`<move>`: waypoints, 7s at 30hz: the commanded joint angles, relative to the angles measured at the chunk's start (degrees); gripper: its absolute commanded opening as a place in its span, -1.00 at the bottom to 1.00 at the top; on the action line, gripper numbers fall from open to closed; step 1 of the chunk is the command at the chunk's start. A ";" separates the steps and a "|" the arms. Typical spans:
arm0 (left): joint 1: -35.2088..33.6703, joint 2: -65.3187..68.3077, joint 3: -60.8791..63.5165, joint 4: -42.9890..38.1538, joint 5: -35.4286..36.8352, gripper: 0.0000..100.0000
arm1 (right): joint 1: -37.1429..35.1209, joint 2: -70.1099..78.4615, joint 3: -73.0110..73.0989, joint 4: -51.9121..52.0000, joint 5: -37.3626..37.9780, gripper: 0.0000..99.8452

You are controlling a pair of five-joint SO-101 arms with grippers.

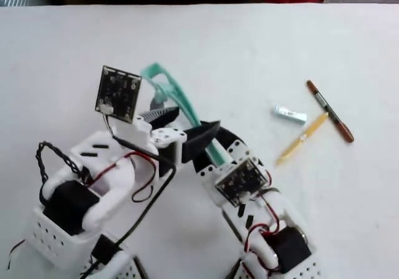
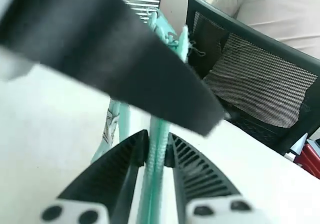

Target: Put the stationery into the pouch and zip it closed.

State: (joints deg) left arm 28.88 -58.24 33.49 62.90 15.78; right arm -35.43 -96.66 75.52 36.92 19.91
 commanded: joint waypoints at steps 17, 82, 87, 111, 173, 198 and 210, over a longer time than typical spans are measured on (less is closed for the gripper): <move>3.56 0.57 4.40 -11.08 -11.43 -0.92 | -3.47 -6.46 -0.26 4.09 -0.79 -0.96; -2.51 -3.74 3.25 -29.71 -24.09 -0.95 | 24.22 -4.97 -12.31 9.36 -3.52 -0.50; -5.85 -3.91 11.60 -35.69 -23.56 -0.95 | 31.43 6.20 -12.31 5.41 -3.78 -0.50; -7.16 -46.46 46.07 -10.90 -28.75 -0.95 | 39.69 95.08 -72.26 33.10 39.74 -0.50; -12.79 -46.46 51.78 -14.24 -28.48 -0.95 | -7.34 74.86 -109.63 37.85 -12.66 -0.96; -12.79 -46.46 51.52 -14.33 -28.48 -0.94 | 3.74 73.27 -69.63 4.97 -12.66 -0.96; -16.40 -46.46 51.60 -14.33 -20.57 -0.54 | 1.27 71.60 -64.79 5.67 -12.75 -0.54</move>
State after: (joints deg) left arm 13.93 -103.60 85.63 49.19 -5.93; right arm -33.85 -23.16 11.08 42.55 7.60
